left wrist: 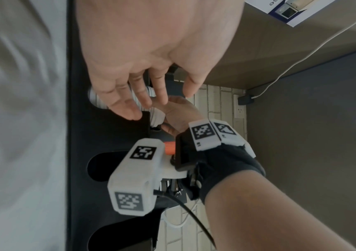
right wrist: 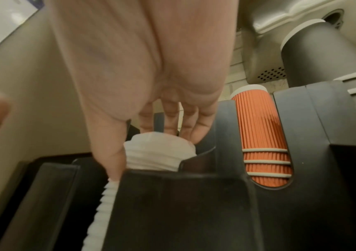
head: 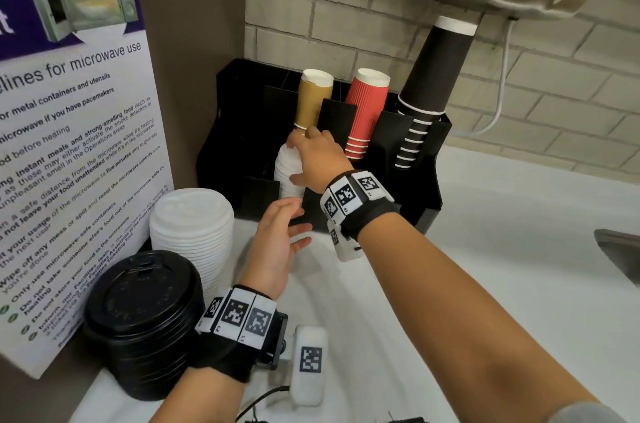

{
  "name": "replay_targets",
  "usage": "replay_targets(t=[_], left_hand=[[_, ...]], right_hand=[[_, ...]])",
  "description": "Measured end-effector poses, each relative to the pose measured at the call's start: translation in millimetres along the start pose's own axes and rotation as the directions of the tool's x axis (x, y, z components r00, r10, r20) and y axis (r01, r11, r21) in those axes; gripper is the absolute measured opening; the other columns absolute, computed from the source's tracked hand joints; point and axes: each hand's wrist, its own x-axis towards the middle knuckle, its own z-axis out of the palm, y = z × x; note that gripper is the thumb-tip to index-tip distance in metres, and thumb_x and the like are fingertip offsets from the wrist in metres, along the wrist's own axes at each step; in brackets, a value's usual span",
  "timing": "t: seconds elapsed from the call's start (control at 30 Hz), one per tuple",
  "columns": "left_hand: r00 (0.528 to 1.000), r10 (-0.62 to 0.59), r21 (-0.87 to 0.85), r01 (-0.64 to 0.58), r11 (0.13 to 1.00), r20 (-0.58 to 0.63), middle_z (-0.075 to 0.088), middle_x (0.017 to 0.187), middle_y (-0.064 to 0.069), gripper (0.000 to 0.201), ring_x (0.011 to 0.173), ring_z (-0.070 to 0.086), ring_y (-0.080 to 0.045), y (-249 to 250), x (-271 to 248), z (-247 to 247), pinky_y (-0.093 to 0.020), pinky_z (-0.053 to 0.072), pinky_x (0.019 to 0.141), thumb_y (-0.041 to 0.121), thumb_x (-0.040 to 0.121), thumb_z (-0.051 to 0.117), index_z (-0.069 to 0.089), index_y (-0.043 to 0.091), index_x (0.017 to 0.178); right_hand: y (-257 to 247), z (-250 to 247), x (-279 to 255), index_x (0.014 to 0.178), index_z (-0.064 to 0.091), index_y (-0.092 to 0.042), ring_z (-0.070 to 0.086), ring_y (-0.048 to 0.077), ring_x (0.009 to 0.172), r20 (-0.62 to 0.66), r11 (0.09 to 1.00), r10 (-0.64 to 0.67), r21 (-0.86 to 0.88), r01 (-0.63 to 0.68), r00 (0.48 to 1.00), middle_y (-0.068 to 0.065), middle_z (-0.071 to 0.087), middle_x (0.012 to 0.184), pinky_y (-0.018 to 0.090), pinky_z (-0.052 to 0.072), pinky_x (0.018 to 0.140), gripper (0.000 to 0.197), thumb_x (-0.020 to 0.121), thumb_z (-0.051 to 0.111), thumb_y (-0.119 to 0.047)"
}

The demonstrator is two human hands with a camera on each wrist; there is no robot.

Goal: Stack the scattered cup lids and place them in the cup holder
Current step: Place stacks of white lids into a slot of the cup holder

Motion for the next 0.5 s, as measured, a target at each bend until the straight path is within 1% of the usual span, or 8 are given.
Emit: replay_targets(t=[0.1, 0.2, 0.33, 0.37, 0.43, 0.47, 0.5], left_hand=[[1.0, 0.004, 0.014, -0.004, 1.0, 0.008, 0.063, 0.114, -0.005, 0.015, 0.096, 0.065, -0.02, 0, -1, 1, -0.029, 0.05, 0.073, 0.026, 0.097, 0.053, 0.065, 0.024, 0.106], [1.0, 0.003, 0.018, -0.003, 1.0, 0.015, 0.063, 0.116, -0.005, 0.014, 0.1, 0.065, -0.022, 1, -3, 2, -0.03, 0.05, 0.075, 0.027, 0.097, 0.054, 0.066, 0.025, 0.104], [1.0, 0.002, 0.022, -0.003, 1.0, 0.021, 0.062, 0.115, -0.005, 0.013, 0.099, 0.064, -0.021, 3, -4, 3, -0.03, 0.049, 0.075, 0.027, 0.097, 0.054, 0.066, 0.025, 0.103], [1.0, 0.002, 0.019, -0.003, 1.0, 0.022, 0.062, 0.114, -0.005, 0.013, 0.097, 0.064, -0.021, 3, -5, 3, -0.03, 0.05, 0.074, 0.026, 0.097, 0.054, 0.065, 0.025, 0.102], [1.0, 0.003, 0.012, -0.003, 1.0, 0.027, 0.063, 0.112, -0.003, 0.013, 0.094, 0.064, -0.019, 3, -5, 2, -0.029, 0.05, 0.074, 0.025, 0.097, 0.053, 0.065, 0.025, 0.102], [1.0, 0.003, 0.01, -0.004, 1.0, 0.03, 0.062, 0.111, -0.002, 0.013, 0.092, 0.064, -0.018, 3, -5, 2, -0.028, 0.05, 0.074, 0.025, 0.098, 0.053, 0.065, 0.025, 0.101], [0.999, 0.005, 0.009, -0.005, 1.0, 0.034, 0.062, 0.109, -0.001, 0.014, 0.091, 0.064, -0.017, 3, -5, 1, -0.027, 0.05, 0.073, 0.025, 0.098, 0.052, 0.065, 0.025, 0.101]], right_hand=[[-3, 5, -4, 0.133, 0.044, -0.016, 0.039, 0.029, 0.12, -0.039, 0.999, -0.014, -0.049, 0.012, 0.999, 0.01, 0.041, 0.134, 0.041, 0.043, 0.094, 0.057, 0.082, 0.069, -0.021], [-4, 7, -6, 0.138, 0.041, -0.017, 0.038, 0.029, 0.121, -0.008, 1.0, -0.004, -0.031, 0.004, 1.0, 0.01, 0.038, 0.136, 0.042, 0.043, 0.096, 0.064, 0.082, 0.071, -0.028], [-2, 0, -10, 0.142, 0.038, -0.022, 0.035, 0.028, 0.124, 0.014, 0.999, -0.003, -0.043, 0.004, 1.0, 0.007, 0.039, 0.137, 0.044, 0.035, 0.1, 0.069, 0.082, 0.069, -0.035], [-1, -3, -12, 0.142, 0.038, -0.023, 0.034, 0.028, 0.125, 0.005, 1.0, 0.001, -0.016, -0.001, 1.0, 0.007, 0.04, 0.136, 0.045, 0.034, 0.101, 0.069, 0.081, 0.069, -0.035], [5, -10, -17, 0.142, 0.04, -0.023, 0.036, 0.028, 0.125, -0.041, 0.995, 0.022, 0.101, -0.017, 0.999, 0.007, 0.041, 0.136, 0.044, 0.036, 0.103, 0.067, 0.082, 0.068, -0.034], [8, -15, -22, 0.141, 0.042, -0.022, 0.038, 0.027, 0.124, -0.081, 0.984, 0.037, 0.178, -0.022, 0.996, 0.008, 0.043, 0.134, 0.041, 0.037, 0.102, 0.064, 0.083, 0.067, -0.032], [14, -19, -29, 0.139, 0.045, -0.019, 0.042, 0.025, 0.121, -0.134, 0.966, 0.057, 0.259, -0.021, 0.989, 0.009, 0.046, 0.13, 0.035, 0.038, 0.101, 0.059, 0.085, 0.066, -0.029]])
